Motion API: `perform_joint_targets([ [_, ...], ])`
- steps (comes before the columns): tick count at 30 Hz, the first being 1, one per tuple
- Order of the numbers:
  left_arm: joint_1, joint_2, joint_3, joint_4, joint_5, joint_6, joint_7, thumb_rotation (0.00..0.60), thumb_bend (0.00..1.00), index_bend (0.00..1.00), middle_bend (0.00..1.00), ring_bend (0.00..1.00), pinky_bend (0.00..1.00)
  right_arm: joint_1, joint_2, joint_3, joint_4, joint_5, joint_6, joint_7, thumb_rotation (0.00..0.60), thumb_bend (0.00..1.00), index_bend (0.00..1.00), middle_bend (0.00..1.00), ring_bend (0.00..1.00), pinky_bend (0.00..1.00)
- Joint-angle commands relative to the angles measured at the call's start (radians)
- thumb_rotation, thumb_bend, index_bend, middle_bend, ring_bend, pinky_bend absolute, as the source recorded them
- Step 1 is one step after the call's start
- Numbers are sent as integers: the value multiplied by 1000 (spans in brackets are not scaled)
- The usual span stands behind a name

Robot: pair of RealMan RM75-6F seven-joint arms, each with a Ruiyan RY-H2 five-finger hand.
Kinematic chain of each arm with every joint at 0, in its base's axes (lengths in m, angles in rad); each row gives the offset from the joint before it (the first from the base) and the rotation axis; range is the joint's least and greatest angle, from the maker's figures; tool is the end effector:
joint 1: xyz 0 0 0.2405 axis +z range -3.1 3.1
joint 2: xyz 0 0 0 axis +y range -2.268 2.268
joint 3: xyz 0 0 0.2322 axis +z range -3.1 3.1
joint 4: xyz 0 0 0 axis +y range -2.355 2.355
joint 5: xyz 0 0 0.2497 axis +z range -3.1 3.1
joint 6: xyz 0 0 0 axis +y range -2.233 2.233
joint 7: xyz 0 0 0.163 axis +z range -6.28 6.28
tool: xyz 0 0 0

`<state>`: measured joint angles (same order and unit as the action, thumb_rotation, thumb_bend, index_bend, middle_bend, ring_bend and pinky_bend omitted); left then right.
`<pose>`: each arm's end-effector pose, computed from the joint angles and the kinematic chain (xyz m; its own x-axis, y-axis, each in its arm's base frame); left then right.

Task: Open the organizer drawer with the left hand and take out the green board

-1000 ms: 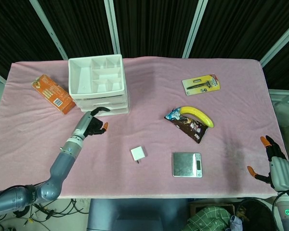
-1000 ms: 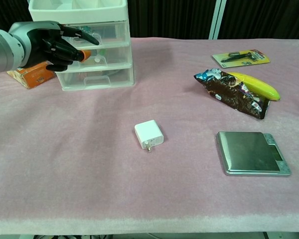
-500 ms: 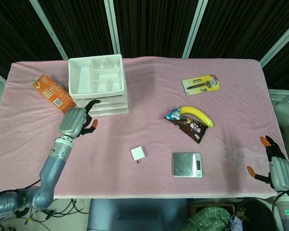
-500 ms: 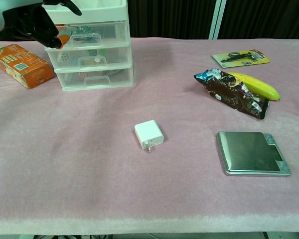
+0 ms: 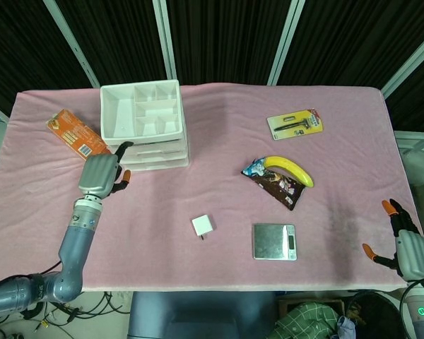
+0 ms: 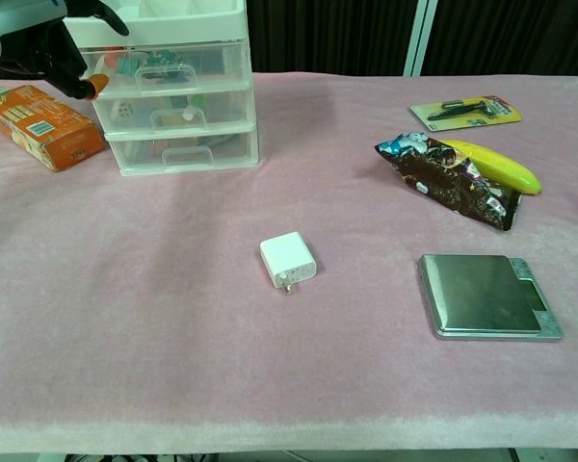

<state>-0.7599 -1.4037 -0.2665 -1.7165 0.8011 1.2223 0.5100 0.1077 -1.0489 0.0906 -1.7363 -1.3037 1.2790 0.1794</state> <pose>-0.1124 0.3686 0.0157 0.3475 0.1043 0.9319 0.9350 -0.1138 -0.3359 -0.3150 -0.2121 0.1056 0.1208 -0.1324 0.9838 -0.9741 0.1751 0.1431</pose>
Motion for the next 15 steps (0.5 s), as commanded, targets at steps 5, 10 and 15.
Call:
perform_joint_targets([
  [5, -1, -6, -3, 16, -21, -11, 7, 600, 478, 162, 970, 953, 955, 0, 0, 0, 0, 1, 0, -1, 600, 175, 49, 0, 0, 164],
  [10, -6, -10, -5, 18, -43, -25, 15, 600, 477, 182, 970, 954, 955, -1, 0, 1, 0, 2, 1, 0, 600, 174, 50, 0, 0, 164],
  [15, -11, -12, -8, 14, -56, -29, 23, 600, 477, 204, 973, 958, 958, -1, 1, 2, 1, 3, 1, 2, 600, 174, 51, 0, 0, 164],
])
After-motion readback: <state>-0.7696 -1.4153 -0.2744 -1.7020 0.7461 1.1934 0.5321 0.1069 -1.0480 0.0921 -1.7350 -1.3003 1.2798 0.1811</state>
